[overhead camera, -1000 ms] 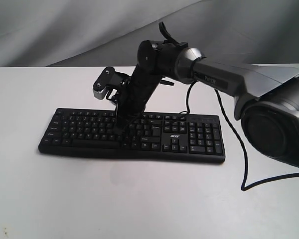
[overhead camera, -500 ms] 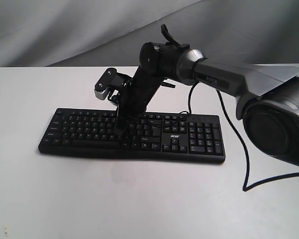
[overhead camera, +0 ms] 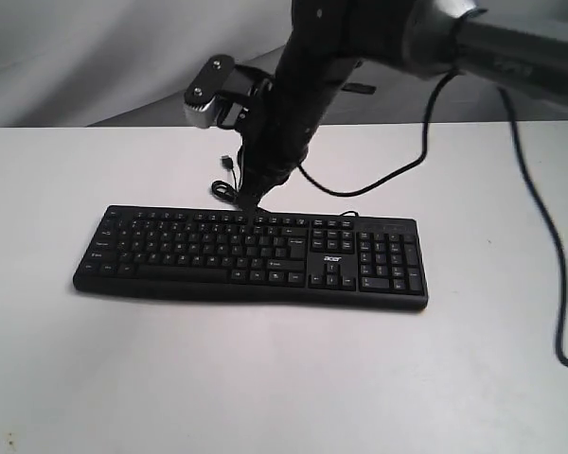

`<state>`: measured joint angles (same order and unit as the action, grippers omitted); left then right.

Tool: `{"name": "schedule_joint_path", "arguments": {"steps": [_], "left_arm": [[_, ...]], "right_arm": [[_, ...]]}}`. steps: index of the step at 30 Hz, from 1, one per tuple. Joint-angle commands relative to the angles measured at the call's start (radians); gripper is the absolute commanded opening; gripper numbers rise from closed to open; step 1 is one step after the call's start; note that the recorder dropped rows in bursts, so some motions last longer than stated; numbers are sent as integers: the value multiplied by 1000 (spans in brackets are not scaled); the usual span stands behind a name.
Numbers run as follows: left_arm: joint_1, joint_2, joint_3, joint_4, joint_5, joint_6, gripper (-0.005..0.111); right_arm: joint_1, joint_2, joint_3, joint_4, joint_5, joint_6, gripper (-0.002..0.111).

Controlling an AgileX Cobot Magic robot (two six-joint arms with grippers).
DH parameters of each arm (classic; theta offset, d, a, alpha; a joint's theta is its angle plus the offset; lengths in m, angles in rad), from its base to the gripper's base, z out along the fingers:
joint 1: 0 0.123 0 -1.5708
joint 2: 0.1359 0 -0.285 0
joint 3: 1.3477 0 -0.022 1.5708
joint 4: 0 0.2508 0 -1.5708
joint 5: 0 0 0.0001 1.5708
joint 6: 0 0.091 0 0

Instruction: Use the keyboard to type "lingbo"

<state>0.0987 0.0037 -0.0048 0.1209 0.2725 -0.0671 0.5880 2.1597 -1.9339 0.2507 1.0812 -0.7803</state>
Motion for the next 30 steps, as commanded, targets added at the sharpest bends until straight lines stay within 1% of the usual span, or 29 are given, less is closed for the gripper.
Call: {"name": "schedule_joint_path", "arguments": {"steps": [1,2,5,6,7,9,11,13,17,24,26,27,28,30], "left_arm": [[1,-4,5,-4,-7,-2,1],[1,-4,5,-4,-7,-2,1],[1,-4,5,-4,-7,-2,1],[1,-4,5,-4,-7,-2,1],[1,-4,5,-4,-7,-2,1],[1,-4,5,-4,-7,-2,1],[1,-4,5,-4,-7,-2,1],[1,-4,5,-4,-7,-2,1],[1,-4,5,-4,-7,-2,1],[1,-4,5,-4,-7,-2,1],[1,-4,5,-4,-7,-2,1],[1,-4,5,-4,-7,-2,1],[1,-4,5,-4,-7,-2,1],[1,-4,5,-4,-7,-2,1]], "right_arm": [[-2,-299,255,-16,-120,38,0],[2,-421,372,-29,-208,46,0],[2,-622,559,-36,-333,95,0],[2,-686,604,-38,-356,126,0],[2,-804,703,-63,-383,217,0],[2,-897,776,-103,-408,292,0],[2,-1013,840,-103,-411,334,0],[2,-1103,871,-101,-411,336,0],[2,-1213,873,-101,-415,340,0],[-8,-1299,873,-140,-438,334,0],[-47,-1324,873,-140,-505,348,0],[-95,-1342,873,-117,-518,412,0],[-178,-1363,879,-134,-509,546,0],[-293,-1394,920,-158,-512,687,0]]}}
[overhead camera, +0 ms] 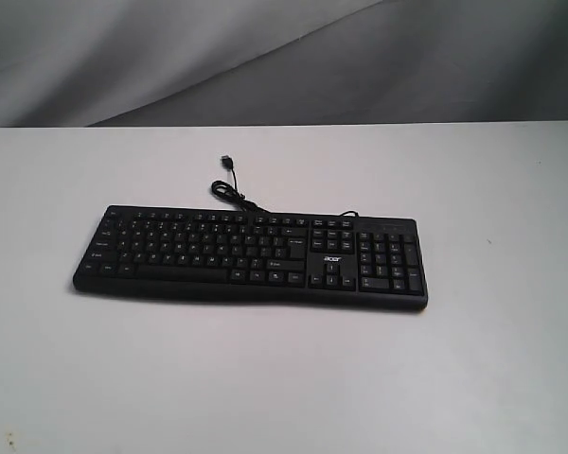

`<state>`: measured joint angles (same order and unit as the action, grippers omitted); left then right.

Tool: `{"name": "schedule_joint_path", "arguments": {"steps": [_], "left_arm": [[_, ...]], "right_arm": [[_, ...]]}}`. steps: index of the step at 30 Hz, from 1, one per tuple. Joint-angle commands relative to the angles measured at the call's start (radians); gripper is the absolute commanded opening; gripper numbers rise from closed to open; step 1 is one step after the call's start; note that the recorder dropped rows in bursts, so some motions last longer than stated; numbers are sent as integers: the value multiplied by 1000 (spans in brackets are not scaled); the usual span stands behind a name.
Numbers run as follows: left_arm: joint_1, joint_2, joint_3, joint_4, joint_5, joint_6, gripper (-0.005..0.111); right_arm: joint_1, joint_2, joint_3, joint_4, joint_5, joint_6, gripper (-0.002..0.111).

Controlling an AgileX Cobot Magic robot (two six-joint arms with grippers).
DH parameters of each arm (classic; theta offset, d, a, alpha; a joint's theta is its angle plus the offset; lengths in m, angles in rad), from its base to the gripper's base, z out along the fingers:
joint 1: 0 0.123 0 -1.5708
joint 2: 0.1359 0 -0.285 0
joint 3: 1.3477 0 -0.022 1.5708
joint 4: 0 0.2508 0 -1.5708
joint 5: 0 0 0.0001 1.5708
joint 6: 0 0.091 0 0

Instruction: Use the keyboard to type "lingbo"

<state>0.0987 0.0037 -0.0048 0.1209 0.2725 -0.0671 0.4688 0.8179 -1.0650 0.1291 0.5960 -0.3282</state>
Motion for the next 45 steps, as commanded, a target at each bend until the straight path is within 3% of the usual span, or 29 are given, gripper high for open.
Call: {"name": "schedule_joint_path", "arguments": {"steps": [1,5,8,12,18,27,35,45], "left_arm": [[1,-4,5,-4,-7,-2,1],[1,-4,5,-4,-7,-2,1],[1,-4,5,-4,-7,-2,1],[1,-4,5,-4,-7,-2,1],[1,-4,5,-4,-7,-2,1],[1,-4,5,-4,-7,-2,1],[1,-4,5,-4,-7,-2,1],[1,-4,5,-4,-7,-2,1]], "right_arm": [[-232,-67,86,-36,-34,263,0],[-422,-172,283,-36,-128,338,0],[-504,-297,474,-43,-279,328,0],[-529,-456,738,-96,-474,328,0],[-529,-600,957,-129,-589,334,0],[-529,-703,1065,-118,-571,382,0],[-529,-818,1065,-171,-255,366,0],[-529,-818,1065,-171,-254,366,0]]}}
